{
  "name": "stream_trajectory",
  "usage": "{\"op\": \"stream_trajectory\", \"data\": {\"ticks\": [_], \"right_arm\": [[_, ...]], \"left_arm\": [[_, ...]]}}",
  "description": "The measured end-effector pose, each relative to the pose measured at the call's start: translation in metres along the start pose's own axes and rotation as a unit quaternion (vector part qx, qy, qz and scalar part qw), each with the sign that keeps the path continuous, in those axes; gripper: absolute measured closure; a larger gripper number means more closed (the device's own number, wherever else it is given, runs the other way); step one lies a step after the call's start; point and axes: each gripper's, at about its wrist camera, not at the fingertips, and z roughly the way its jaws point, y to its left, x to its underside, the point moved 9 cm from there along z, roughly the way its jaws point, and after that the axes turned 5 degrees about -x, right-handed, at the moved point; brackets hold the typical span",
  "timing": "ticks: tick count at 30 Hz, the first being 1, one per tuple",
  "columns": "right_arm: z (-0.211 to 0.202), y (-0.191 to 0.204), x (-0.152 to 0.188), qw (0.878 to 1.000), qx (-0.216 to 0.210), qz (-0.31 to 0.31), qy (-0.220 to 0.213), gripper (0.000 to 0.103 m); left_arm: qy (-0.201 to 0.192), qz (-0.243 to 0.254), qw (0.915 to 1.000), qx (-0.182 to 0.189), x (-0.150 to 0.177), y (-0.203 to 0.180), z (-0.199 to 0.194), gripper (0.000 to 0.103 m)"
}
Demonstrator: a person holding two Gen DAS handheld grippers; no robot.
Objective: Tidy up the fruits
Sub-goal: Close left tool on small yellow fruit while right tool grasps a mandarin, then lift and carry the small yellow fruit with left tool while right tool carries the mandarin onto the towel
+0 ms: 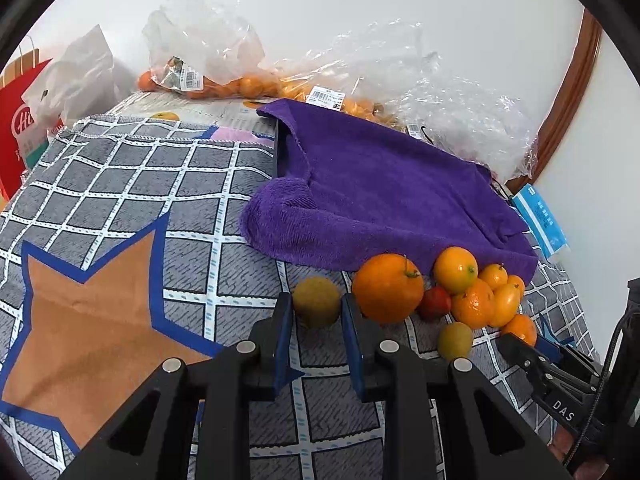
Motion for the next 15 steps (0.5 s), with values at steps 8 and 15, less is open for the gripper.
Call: {"op": "stream_trajectory", "data": {"ticks": [8,15], "right_arm": [[-0.0019,-0.0028,-0.0002,1.0,0.013,0.003,-0.005,0.062],[-0.0069,-0.0091,0.0015,1.0,0.001,0.022,-0.011,0.062]], "left_arm": [[0.002,-0.014,0.9998,0.01,0.0002,0.0014,0.0006,0.08],[-0.009,-0.011,0.9999,0.003,-0.0014,0.0048,-0.0048,0.079]]}}
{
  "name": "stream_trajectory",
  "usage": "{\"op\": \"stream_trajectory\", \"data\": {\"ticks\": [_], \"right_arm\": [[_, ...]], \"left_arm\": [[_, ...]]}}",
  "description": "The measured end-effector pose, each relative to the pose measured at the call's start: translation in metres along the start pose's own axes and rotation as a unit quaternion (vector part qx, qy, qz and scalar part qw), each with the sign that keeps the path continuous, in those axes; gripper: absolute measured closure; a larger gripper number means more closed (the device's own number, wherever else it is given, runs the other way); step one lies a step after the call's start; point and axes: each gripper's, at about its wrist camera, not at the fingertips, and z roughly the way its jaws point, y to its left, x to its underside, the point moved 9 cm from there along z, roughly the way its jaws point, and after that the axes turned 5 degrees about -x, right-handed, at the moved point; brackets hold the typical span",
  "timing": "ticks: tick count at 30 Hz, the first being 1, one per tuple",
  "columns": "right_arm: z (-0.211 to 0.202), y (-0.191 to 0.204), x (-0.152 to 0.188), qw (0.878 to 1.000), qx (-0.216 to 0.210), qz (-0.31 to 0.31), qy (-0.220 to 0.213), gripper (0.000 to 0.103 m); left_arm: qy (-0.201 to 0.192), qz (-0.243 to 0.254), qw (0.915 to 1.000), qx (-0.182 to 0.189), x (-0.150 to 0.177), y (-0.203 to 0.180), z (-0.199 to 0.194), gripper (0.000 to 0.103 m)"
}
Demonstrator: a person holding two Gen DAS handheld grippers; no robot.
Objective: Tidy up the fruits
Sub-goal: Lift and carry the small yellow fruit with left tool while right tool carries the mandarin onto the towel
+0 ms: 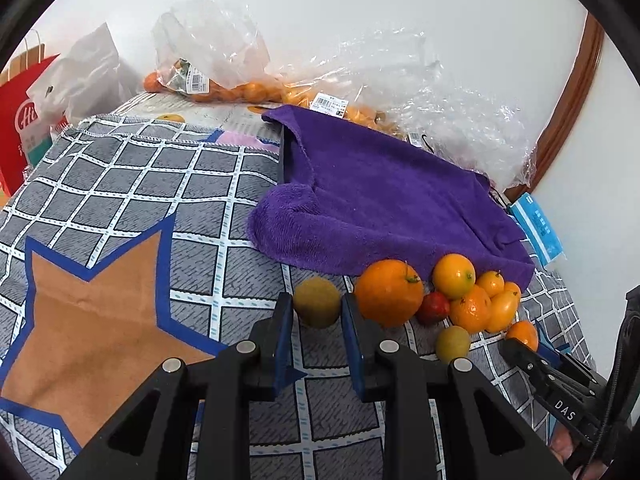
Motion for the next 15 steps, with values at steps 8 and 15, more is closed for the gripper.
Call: {"op": "stream_trajectory", "data": {"ticks": [8,15], "right_arm": [[-0.018,-0.003,0.001,1.0,-0.026,-0.003,0.0,0.062],[-0.041,-0.019,-0.037,0.999,-0.012,-0.016,-0.027,0.062]], "left_arm": [[-0.015,-0.029,0.9991,-0.026,-0.013,0.015,-0.038,0.08],[-0.044,-0.019,0.9975,-0.051,-0.049,0.006,-0.057,0.08]]}}
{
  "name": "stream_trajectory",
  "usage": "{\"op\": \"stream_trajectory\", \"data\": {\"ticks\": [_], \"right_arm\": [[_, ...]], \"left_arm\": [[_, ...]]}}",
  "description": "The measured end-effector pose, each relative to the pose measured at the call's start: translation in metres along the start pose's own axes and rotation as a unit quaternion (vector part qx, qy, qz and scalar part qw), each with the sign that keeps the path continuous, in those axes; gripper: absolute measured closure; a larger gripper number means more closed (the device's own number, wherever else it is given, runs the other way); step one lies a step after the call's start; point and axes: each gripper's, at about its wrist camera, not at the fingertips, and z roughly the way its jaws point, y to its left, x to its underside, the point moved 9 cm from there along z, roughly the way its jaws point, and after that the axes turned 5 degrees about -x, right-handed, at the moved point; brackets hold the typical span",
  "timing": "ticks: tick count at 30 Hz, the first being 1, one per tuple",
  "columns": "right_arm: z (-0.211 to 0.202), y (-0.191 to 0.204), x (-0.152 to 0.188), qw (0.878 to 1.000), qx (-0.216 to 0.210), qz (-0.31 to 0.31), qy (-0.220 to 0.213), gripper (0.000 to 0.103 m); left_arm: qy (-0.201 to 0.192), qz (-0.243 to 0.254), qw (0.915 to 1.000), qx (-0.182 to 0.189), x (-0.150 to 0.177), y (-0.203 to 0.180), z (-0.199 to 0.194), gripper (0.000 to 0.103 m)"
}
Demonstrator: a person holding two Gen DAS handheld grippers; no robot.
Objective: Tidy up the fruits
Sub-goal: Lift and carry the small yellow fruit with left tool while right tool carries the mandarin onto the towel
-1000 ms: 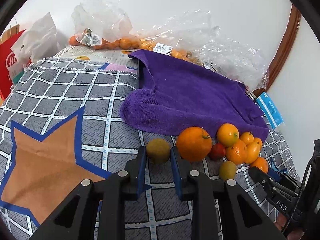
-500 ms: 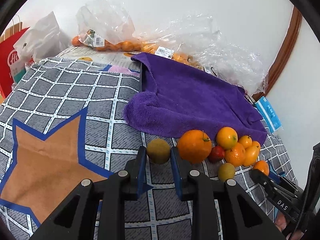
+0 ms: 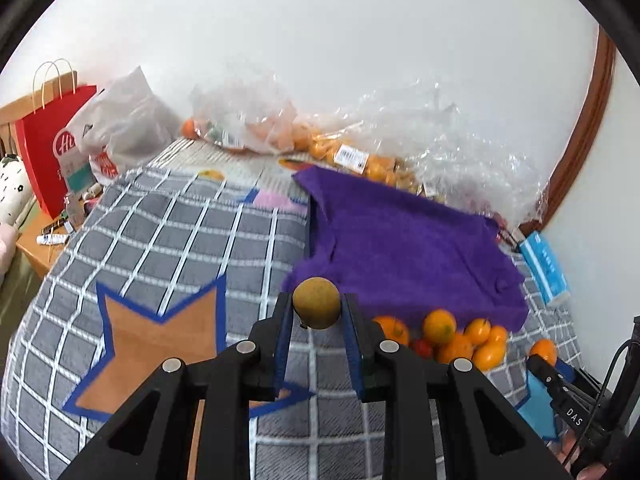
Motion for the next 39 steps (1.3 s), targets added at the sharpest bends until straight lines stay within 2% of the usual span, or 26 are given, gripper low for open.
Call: {"op": "stream_trajectory", "data": {"ticks": [6,10,20,23,28,30,33,39], "right_arm": [[-0.007,-0.018,-0.051,0.999,0.011,0.001,-0.03,0.062],[-0.005,-0.023,-0.083,0.998,0.019,-0.012,-0.052,0.062],[0.037,-0.01,-0.137,0.998,-0.011,-0.026,-0.061,0.062],[0.053,-0.009,-0.149,0.998,-0.013,-0.033,-0.058,0.062],[0.088,-0.015,-0.141,0.999,-0.012,-0.033,-0.032,0.062],[0.106,-0.023,-0.131,0.999,-0.004,-0.031,-0.006,0.062],[0.124,-0.031,-0.117,1.0,-0.002,-0.02,0.018,0.062],[0.142,-0.032,-0.103,0.999,-0.01,-0.011,0.033,0.062]], "left_arm": [[-0.016,0.0,0.9998,0.009,-0.038,-0.016,0.005,0.08],[-0.027,0.011,0.9996,0.0,-0.058,-0.026,0.016,0.079],[0.003,-0.005,0.9992,0.041,-0.083,-0.056,0.07,0.079],[0.01,-0.002,0.9991,0.041,-0.088,-0.07,0.09,0.079],[0.033,0.009,0.9984,0.046,-0.077,-0.081,0.121,0.079],[0.057,0.022,0.9978,0.026,-0.066,-0.079,0.13,0.079],[0.065,0.027,0.9972,0.024,-0.058,-0.076,0.138,0.079],[0.085,0.026,0.9956,0.029,-0.045,-0.078,0.148,0.079]]}}
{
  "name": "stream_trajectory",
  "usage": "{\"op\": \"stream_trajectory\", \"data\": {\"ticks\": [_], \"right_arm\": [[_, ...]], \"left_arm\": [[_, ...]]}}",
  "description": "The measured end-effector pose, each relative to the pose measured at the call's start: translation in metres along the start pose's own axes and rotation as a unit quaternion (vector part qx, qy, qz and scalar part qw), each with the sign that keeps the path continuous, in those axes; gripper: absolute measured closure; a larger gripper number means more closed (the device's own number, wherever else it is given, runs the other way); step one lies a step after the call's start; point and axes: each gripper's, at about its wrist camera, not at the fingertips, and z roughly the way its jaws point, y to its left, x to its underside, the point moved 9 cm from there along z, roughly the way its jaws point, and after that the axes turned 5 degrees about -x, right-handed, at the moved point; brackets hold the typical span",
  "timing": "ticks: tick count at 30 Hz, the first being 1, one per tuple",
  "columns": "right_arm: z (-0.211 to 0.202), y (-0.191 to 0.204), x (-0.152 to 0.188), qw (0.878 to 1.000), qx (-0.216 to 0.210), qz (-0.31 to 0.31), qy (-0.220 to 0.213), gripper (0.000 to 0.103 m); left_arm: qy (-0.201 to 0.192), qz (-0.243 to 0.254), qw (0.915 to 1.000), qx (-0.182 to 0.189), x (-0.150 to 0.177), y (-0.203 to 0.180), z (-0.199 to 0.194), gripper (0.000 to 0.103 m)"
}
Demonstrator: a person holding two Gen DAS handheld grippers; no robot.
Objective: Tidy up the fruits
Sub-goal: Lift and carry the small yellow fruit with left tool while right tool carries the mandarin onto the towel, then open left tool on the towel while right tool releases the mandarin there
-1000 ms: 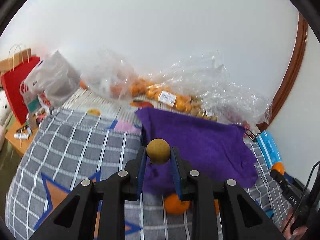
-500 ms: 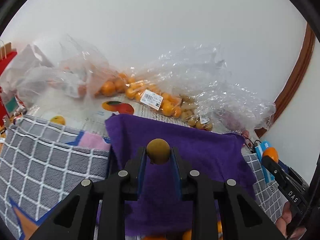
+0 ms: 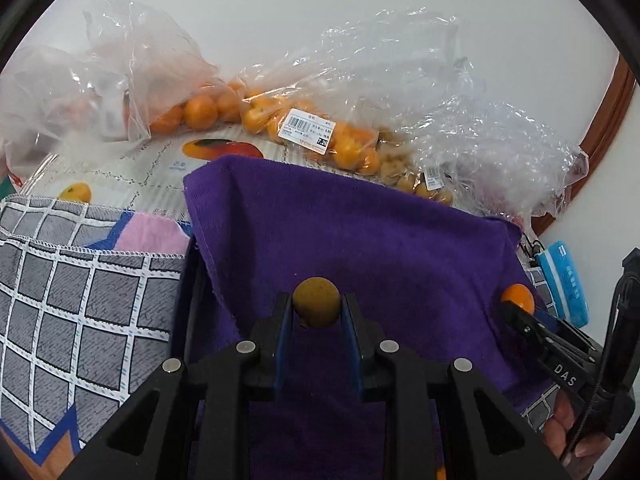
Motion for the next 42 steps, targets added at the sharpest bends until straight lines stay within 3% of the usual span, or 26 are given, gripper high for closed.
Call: {"op": "stream_trajectory", "data": {"ticks": [42], "right_arm": [[0.013,0.004,0.01,1.0,0.003,-0.003,-0.006,0.061]], "left_arm": [[0.021,0.021,0.9996,0.0,0.009,-0.003,0.016,0.079]]}}
